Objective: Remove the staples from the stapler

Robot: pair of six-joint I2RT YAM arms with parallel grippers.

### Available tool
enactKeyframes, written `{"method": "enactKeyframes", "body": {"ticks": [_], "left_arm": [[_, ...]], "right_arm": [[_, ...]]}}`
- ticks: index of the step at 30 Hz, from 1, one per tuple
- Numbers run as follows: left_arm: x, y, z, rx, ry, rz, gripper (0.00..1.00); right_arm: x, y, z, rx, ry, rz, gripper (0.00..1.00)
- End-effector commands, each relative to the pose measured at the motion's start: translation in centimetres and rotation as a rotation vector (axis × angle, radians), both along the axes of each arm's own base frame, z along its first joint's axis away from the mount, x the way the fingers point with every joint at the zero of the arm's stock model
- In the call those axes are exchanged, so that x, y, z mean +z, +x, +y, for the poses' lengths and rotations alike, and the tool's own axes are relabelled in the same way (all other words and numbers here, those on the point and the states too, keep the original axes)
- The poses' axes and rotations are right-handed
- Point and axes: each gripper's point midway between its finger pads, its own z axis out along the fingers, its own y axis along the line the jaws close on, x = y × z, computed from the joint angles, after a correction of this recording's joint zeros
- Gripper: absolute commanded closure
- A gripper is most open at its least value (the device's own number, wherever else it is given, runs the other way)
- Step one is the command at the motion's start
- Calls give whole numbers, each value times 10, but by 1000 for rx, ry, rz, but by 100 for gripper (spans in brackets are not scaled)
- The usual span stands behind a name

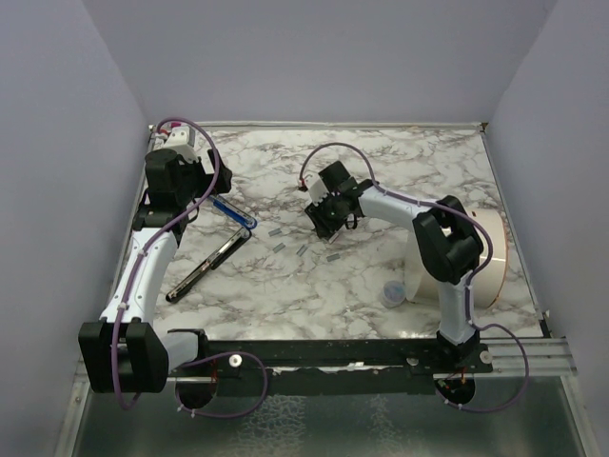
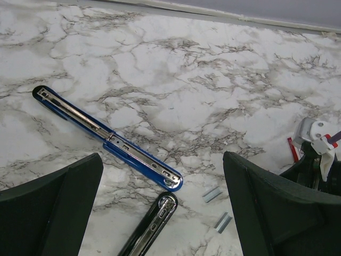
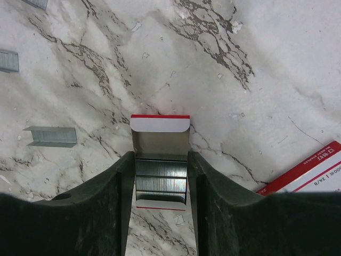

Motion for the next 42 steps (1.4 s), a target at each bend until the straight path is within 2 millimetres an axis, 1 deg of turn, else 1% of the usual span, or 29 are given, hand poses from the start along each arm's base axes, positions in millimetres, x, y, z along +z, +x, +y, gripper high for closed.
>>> {"method": "enactKeyframes", "body": {"ticks": [1, 4, 8, 10, 12, 13, 15, 17, 19, 21, 22, 25, 27, 30, 34, 39, 42], "left_arm": [[13, 1, -6, -28, -11, -45, 1], [13, 1, -6, -30, -11, -43, 1], [13, 1, -7, -31, -12, -42, 2], [12, 2, -7, -33, -14, -41, 1], [12, 2, -7, -35, -14, -40, 2], [12, 2, -7, -35, -15, -39, 2], [11, 2, -8, -37, -15, -39, 2], [10, 2, -8, -38, -15, -35, 2], [9, 2, -9, -40, -18, -33, 2], [10, 2, -10, -46, -24, -33, 2], [10, 2, -11, -50, -24, -33, 2], [10, 2, -11, -54, -26, -31, 2], [8, 3, -12, -54, -29, -25, 1], [5, 3, -15, -66, -44, -20, 2], [2, 4, -16, -71, -48, -11, 2], [0, 5, -14, -65, -41, -6, 2], [0, 5, -14, -63, -39, -4, 2]], "right_arm": [[-8, -30, -1, 50, -8, 70, 58], [-13, -41, 2, 78, -16, 82, 58], [-15, -50, 1, 88, -22, 91, 56], [-14, -50, 0, 83, -29, 89, 53], [-8, -46, -2, 60, -38, 71, 49], [-3, -42, -3, 43, -42, 57, 47], [13, -34, -3, -3, -38, 20, 45], [39, -27, 1, -39, -5, -13, 42], [65, -27, 7, -65, 58, -32, 41], [82, -32, 16, -97, 146, -22, 40], [83, -38, 22, -113, 191, 7, 40], [80, -57, 48, -77, 290, 79, 40], [72, -58, 56, -74, 272, 65, 38], [59, -56, 60, -61, 186, 66, 34], [44, -61, 65, -24, 92, 41, 29], [33, -64, 65, 2, 41, 43, 29], [31, -63, 65, 2, 21, 40, 31]]}}
